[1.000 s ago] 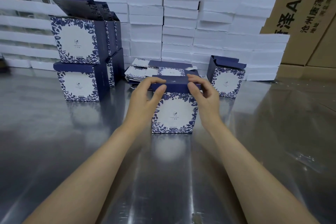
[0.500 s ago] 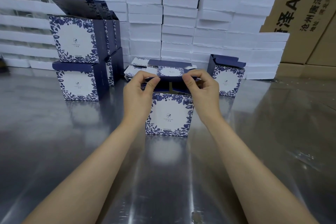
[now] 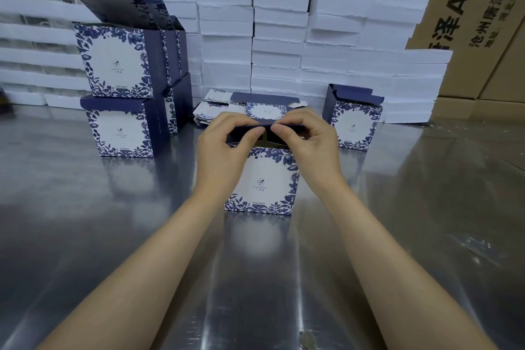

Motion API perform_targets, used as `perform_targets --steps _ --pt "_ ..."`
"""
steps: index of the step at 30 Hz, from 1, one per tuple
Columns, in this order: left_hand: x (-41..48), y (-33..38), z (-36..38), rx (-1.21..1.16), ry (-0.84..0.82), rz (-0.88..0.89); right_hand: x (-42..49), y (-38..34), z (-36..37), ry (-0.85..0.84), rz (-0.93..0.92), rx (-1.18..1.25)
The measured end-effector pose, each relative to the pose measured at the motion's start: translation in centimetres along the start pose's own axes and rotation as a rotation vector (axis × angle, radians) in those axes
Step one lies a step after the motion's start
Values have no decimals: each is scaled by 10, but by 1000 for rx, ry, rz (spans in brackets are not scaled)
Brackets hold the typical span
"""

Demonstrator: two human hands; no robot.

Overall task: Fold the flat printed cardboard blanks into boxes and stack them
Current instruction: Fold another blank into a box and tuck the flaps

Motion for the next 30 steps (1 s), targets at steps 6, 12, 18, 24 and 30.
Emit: perform_targets --steps 6,12,18,24,30 --pt "2 1 -3 25 38 22 -4 3 -3 161 58 131" --pt "0 4 -2 218 21 198 -5 6 -2 145 41 118" --pt "3 4 -2 167 0 138 -4 4 -4 178 0 137" --pt "4 0 -7 169 39 38 -8 1 -1 192 -11 127" --pt "6 0 -14 129 94 24 -9 4 -5 122 -23 -57"
Point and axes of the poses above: each hand's wrist, its own x-axis towards the middle knuckle, its own z-axis out of the palm, y = z × x, the point moved 4 cm from there along x, towards the middle knuckle, and after that the axes turned 10 degrees about -z, right-handed, at the moved point
